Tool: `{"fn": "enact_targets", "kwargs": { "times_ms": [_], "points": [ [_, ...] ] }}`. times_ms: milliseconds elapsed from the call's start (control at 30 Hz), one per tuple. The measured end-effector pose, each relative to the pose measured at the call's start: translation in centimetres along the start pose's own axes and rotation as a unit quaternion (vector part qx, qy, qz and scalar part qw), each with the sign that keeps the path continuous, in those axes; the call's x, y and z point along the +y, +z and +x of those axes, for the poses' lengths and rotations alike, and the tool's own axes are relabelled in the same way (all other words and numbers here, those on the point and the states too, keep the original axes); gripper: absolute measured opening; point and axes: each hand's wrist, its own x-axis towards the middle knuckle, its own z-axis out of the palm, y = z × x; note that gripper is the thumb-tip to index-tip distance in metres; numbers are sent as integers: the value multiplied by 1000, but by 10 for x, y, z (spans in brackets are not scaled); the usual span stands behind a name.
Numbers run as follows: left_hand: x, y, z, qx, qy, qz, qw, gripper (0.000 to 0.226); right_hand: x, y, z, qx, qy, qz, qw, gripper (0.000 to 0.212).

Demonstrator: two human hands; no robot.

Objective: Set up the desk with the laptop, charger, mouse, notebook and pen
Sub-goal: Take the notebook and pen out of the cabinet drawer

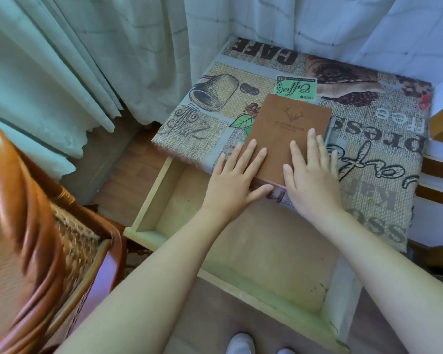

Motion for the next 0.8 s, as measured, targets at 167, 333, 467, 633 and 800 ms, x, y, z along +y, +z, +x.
{"fn": "enact_targets", "kwargs": {
  "times_ms": [167, 333, 467, 633, 800],
  "points": [
    [-7, 9, -65, 20, 20, 43, 999, 78, -22, 16, -11, 8, -129, -40, 991, 58],
    [-25, 29, -129, -40, 48, 79, 995, 84, -24, 32, -20, 17, -166, -122, 978, 67],
    [-35, 33, -149, -78, 42, 63, 994, 93, -22, 35, -19, 20, -182, -141, 973, 75],
    [-35, 36, -152, -123, 149, 65, 979, 108, -22, 36, -19, 37, -183, -147, 971, 71],
    [-33, 40, -154, -114, 158, 97, 976, 111, -22, 39, -20, 59, -178, -157, 970, 63]
  ]
}}
